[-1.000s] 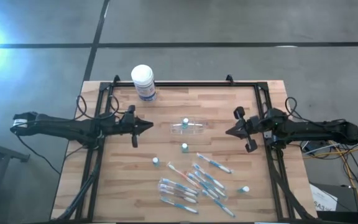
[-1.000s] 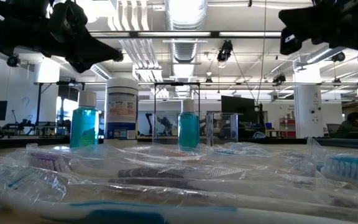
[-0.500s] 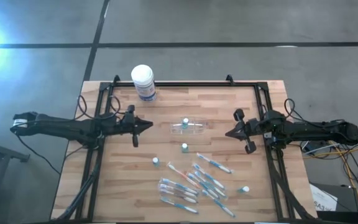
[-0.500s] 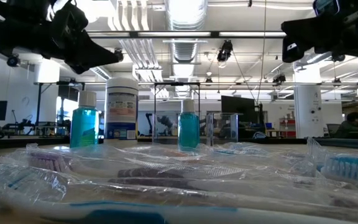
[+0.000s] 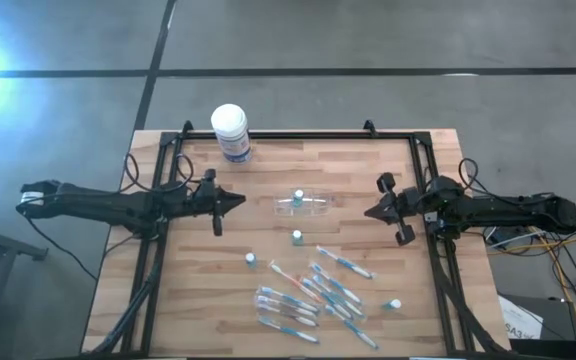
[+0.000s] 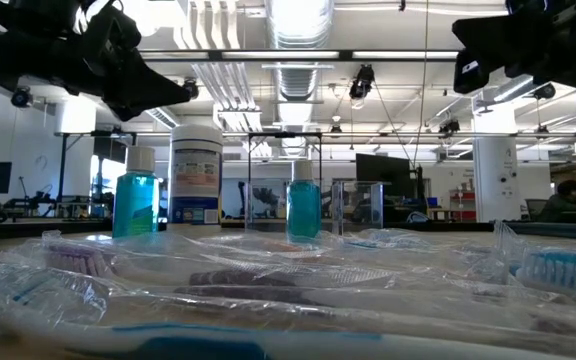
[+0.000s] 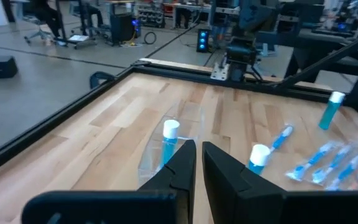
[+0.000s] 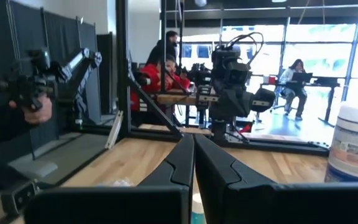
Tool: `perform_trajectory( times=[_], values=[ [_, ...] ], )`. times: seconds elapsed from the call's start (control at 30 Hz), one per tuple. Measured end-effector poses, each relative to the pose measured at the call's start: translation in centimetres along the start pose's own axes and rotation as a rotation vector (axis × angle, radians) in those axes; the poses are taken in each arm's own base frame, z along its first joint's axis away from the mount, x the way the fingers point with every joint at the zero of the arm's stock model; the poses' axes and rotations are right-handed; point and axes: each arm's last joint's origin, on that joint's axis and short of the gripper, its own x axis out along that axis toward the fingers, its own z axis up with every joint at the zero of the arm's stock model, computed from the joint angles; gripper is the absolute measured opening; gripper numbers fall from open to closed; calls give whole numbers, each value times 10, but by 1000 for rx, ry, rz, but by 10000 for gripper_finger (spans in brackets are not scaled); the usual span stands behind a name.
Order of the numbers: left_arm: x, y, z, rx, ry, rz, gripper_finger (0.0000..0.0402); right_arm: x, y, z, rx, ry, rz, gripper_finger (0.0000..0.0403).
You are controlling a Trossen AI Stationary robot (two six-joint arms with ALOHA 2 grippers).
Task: Pick & Place toothbrushing station
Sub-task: Put the blue mouthwash in the transparent organizer
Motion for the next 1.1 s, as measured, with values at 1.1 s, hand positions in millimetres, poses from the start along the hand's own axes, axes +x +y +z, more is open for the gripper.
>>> perform_trajectory(
  times=[1.1],
  values=[
    [-12, 3, 7, -131, -41, 43, 7, -37, 16, 6, 44, -191, -118, 8]
  ],
)
